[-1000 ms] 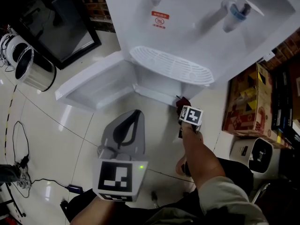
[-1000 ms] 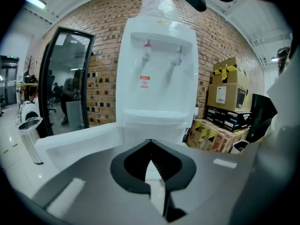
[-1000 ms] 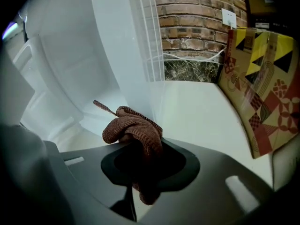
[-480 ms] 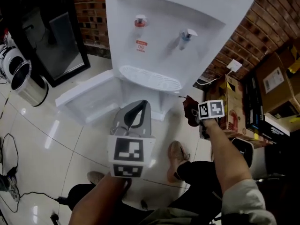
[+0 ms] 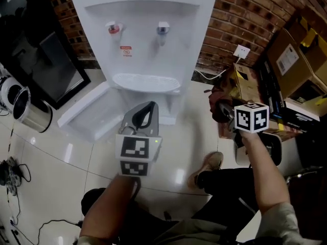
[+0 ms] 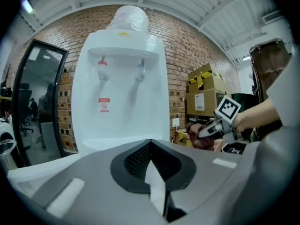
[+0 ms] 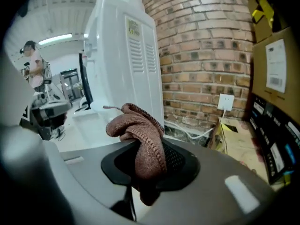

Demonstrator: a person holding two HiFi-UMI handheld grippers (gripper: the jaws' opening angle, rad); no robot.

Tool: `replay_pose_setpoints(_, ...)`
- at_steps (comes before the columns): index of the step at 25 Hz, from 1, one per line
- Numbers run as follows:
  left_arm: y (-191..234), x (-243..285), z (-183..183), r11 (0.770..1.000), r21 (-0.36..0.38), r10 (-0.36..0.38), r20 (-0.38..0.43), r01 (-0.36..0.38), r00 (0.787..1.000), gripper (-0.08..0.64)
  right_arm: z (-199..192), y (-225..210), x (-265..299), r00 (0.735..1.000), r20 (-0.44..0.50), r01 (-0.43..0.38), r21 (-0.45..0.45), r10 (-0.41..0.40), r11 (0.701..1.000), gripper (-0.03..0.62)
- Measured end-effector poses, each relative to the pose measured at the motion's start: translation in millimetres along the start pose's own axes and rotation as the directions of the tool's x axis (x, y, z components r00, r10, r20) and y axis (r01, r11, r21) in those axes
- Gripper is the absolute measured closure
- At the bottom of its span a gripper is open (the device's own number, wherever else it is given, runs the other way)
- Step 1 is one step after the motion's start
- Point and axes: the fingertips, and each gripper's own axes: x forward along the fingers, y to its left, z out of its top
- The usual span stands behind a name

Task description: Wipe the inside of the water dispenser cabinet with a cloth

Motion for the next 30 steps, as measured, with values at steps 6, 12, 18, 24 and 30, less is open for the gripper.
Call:
replay_pose_setpoints(6, 86.5, -7.5, -29.3, 0.995, 0.024, 0.099, -0.111, -0.097, 0.989, 0.447, 53.5, 5.6, -26.9, 0.987, 0.145, -0.078, 0.011, 0.076, 0.997, 0.488)
replay_pose_setpoints(12, 195.7, -55.8, -42.3, 0.961, 0.126, 0.266, -0.178, -0.246, 0.947, 0.368, 84.9, 40.6, -38.3, 0.972, 0.205, -0.09, -0.124, 0.114, 0.988, 0.486)
replay_pose_setpoints(18, 274.9, -98.8, -76.0, 0.935, 0.106, 0.355, -0.242, -0.339, 0.903, 0.294, 90.6, 41.7, -46.3, 0.962, 0.256, -0.07, -0.101, 0.094, 0.992, 0.486)
replay_pose_setpoints(24, 304.4, -114.0, -127.3, 0.94, 0.062, 0.337, -0.303, -0.334, 0.892, 0.234, 103.6, 57.2, -50.7, 0.95, 0.292, -0.078, -0.112, 0.108, 0.991, 0.486)
replay_pose_setpoints(30, 320.2, -106.4, -155.9, 0.939, 0.081, 0.342, -0.332, -0.334, 0.879, 0.213, 115.1, 77.7, -58.7, 0.934, 0.335, -0.079, -0.146, 0.124, 0.986, 0.486)
